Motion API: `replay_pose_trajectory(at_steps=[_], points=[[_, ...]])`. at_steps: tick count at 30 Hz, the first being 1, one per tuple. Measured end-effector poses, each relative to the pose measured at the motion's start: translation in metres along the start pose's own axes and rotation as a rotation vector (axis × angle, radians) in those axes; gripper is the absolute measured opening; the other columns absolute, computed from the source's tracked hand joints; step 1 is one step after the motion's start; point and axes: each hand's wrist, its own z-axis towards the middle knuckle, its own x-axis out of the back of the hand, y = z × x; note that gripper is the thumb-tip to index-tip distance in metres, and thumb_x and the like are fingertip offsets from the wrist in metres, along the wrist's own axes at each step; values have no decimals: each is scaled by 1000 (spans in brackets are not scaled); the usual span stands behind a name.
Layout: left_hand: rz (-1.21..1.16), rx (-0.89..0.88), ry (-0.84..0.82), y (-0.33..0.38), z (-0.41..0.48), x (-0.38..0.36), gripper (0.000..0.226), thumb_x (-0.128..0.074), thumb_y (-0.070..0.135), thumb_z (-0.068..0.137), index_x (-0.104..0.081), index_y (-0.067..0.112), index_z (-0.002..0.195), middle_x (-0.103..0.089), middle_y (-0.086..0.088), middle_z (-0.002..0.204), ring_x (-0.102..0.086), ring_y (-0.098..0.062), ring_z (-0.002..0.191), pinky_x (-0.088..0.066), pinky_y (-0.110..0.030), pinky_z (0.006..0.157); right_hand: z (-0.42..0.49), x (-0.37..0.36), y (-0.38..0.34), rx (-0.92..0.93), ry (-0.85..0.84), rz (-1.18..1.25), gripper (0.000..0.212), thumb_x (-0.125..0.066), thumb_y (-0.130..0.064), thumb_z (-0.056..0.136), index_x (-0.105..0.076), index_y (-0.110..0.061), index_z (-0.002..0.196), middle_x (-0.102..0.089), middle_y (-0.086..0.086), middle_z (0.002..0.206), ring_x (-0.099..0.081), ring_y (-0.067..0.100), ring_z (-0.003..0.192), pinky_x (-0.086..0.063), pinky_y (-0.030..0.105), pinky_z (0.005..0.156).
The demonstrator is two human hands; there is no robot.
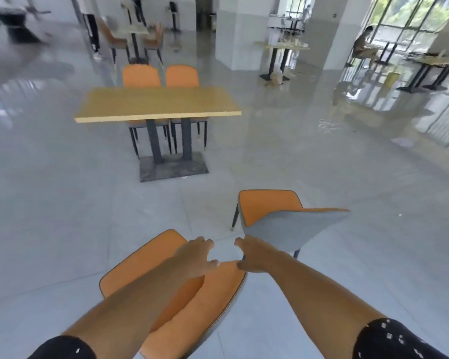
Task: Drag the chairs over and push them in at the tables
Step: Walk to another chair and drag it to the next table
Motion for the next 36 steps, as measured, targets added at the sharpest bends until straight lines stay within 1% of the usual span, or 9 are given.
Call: replay_pose_trajectory(at_steps=[5,10,14,18,21,25,27,32,36], points=[[-7,186,30,-7,-23,-16,65,-54,59,93,-46,19,144,-52,-4,139,-54,-26,123,-49,-37,93,23,2,3,159,-88,-53,69,-60,-41,90,-33,-18,149,-43,10,136,-49,29,116,-49,43,89],[-28,334,61,8,-46,-34,60,-54,58,94,-49,16,137,-57,-5,127,-57,-23,111,-52,-38,89,38,-2,12,279,-146,-130,68,-59,-47,88,-36,-19,146,-44,9,135,-53,29,110,-43,37,77],[-71,476,48,23,-68,-51,59,-55,56,94,-49,16,136,-56,-4,125,-56,-25,112,-53,-43,90,42,-15,19,346,-217,-179,71,-55,-58,87,-37,-21,145,-43,7,137,-52,28,115,-48,40,85],[-111,584,42,39,-90,-70,54,-54,51,94,-48,16,134,-55,-6,125,-56,-26,111,-50,-38,84,43,-25,19,387,-269,-192,67,-52,-63,79,-43,-26,135,-46,4,133,-51,24,108,-47,39,83],[-141,658,38,47,-108,-89,58,-52,56,94,-48,18,138,-57,-5,128,-58,-26,112,-52,-39,88,39,-35,15,443,-303,-184,80,-49,-73,76,-42,-26,141,-44,2,139,-49,25,119,-41,38,83],[-191,726,44,54,-126,-110,59,-51,62,92,-53,22,135,-58,-3,130,-59,-27,112,-50,-38,86,34,-49,12,536,-305,-243,77,-45,-81,73,-50,-23,124,-49,4,133,-49,24,114,-47,43,89],[-176,739,30,57,-134,-120,59,-51,65,91,-54,21,131,-56,-2,129,-59,-27,112,-47,-37,83,33,-55,11,573,-283,-296,77,-43,-84,72,-50,-25,121,-50,3,129,-49,23,112,-48,47,92],[-155,746,73,58,-146,-138,57,-49,68,91,-53,20,122,-55,-1,124,-57,-23,109,-44,-33,81,33,-67,10,601,-275,-342,83,-43,-85,76,-45,-28,137,-46,2,132,-45,23,121,-44,49,97],[-172,756,106,61,-145,-148,60,-45,74,90,-52,21,119,-56,1,120,-55,-20,107,-49,-34,84,34,-71,10,604,-264,-353,82,-43,-84,81,-42,-28,141,-48,3,134,-48,23,121,-46,46,95]])
